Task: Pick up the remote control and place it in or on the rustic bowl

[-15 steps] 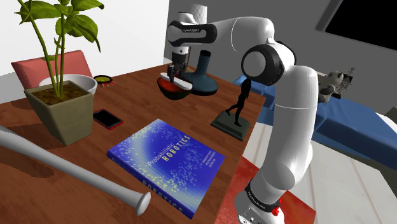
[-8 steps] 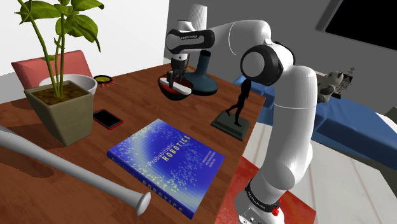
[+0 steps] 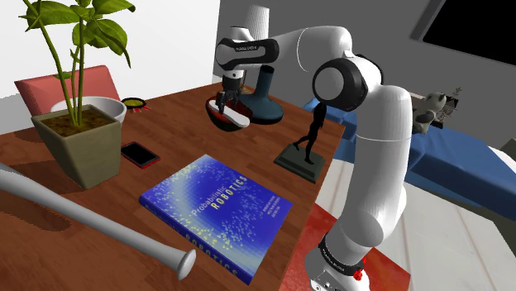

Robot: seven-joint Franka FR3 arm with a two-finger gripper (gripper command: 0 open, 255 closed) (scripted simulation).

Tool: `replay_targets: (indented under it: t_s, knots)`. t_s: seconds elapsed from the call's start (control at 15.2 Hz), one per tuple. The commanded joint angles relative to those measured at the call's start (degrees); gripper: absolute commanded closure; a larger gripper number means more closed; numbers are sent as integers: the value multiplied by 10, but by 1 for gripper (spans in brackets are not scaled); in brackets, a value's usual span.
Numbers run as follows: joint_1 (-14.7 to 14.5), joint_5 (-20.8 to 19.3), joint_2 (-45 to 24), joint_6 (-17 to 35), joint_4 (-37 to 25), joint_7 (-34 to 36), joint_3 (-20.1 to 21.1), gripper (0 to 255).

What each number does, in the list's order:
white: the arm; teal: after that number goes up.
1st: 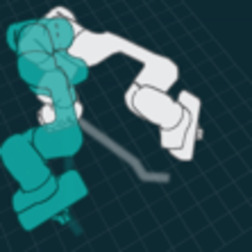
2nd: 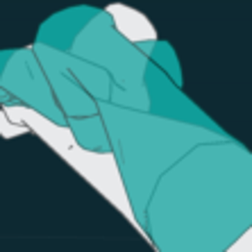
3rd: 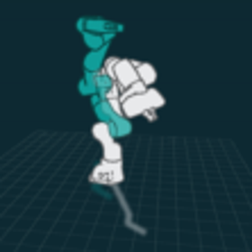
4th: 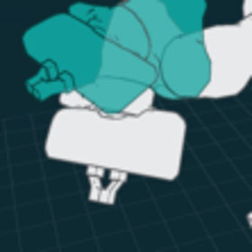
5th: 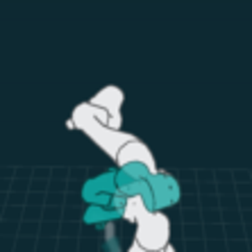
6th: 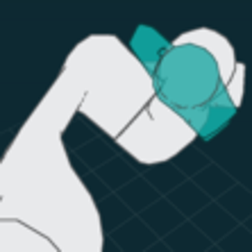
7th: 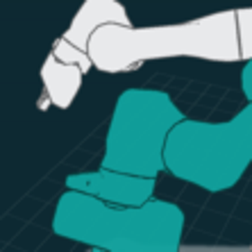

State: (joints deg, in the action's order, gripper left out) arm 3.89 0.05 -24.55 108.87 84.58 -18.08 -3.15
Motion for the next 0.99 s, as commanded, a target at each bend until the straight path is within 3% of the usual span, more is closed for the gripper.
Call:
replay_targets:
  t_s: [0.0, 0.13, 0.4, 0.92]
  knots:
    - [0, 0, 0, 0, 0, 0, 0, 0]
    - [0, 0, 0, 0, 0, 0, 0, 0]
    - [0, 0, 6, -70, -64, 0, 0, 0]
    - [0, 0, 6, -70, -64, 0, 0, 0]
